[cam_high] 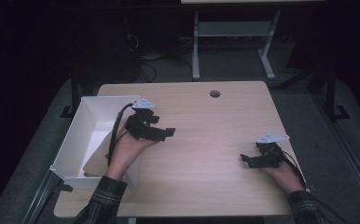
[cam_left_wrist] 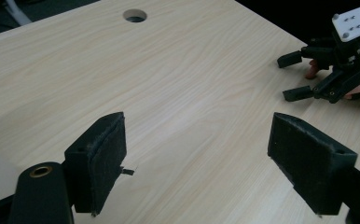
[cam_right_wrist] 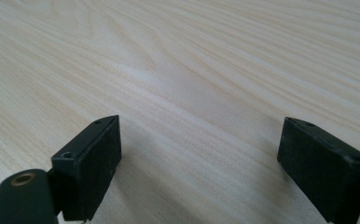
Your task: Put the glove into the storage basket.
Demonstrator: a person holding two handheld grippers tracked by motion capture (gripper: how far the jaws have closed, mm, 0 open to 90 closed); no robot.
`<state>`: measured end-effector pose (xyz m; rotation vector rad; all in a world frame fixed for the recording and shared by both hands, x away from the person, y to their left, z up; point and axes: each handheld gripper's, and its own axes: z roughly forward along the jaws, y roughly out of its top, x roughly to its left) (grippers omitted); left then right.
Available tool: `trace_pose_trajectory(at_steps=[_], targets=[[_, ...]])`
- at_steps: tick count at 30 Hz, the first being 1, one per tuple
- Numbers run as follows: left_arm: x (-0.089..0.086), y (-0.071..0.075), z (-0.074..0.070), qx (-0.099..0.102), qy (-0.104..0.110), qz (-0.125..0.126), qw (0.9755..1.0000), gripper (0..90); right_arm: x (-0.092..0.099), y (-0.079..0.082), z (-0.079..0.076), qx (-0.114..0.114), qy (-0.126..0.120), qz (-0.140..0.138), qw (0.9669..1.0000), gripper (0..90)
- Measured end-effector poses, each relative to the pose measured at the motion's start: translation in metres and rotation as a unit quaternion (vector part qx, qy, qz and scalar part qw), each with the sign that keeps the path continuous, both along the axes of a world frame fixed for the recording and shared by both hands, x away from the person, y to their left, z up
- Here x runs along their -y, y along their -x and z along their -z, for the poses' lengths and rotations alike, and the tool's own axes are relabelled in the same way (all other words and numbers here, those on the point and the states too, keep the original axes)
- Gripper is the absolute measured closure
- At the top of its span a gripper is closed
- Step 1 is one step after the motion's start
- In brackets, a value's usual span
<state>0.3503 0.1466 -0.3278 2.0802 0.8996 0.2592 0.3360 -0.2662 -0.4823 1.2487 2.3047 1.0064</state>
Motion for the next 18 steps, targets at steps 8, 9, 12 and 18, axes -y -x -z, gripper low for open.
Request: trace_pose_trajectory(at_steps=[8,9,12,18], targets=[[0.033,0.006,0.026,0.005,-0.021,0.019,0.9996,19.1,0.000,0.000,0.000,0.001,0.000,-0.001,1.0000,12.9],[0.035,0.006,0.029,0.004,-0.022,0.021,0.9995,19.0,0.000,0.000,0.000,0.002,0.001,-0.001,1.0000,13.0],[0.043,0.009,0.043,-0.006,-0.022,0.028,0.9993,19.0,0.000,0.000,0.000,0.000,0.000,-0.001,1.0000,12.9],[0.055,0.013,0.070,-0.013,-0.045,0.040,0.9981,19.0,0.000,0.000,0.000,0.000,0.000,0.000,1.0000,13.0]])
